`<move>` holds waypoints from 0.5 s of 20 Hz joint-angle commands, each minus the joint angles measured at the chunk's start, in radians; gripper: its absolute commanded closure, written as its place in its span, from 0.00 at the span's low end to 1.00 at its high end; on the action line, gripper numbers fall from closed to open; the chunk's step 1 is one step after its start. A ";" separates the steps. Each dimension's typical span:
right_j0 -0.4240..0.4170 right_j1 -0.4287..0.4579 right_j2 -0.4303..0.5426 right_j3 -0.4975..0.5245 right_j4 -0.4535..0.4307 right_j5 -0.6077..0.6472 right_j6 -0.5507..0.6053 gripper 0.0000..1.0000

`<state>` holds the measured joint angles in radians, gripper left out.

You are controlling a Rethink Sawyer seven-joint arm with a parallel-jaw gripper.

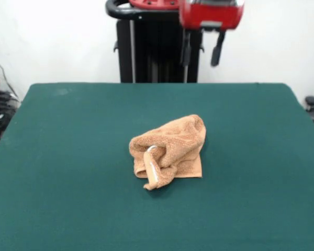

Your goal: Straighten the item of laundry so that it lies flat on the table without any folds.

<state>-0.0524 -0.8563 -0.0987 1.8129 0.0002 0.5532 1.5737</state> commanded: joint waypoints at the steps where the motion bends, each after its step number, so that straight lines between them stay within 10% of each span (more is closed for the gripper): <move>1: -0.011 0.175 -0.004 -0.089 0.045 -0.115 0.276 0.00; 10: -0.005 0.309 -0.029 -0.134 0.124 -0.320 0.326 0.00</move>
<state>-0.0650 -0.6720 -0.1335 1.7297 0.0491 0.3689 1.5745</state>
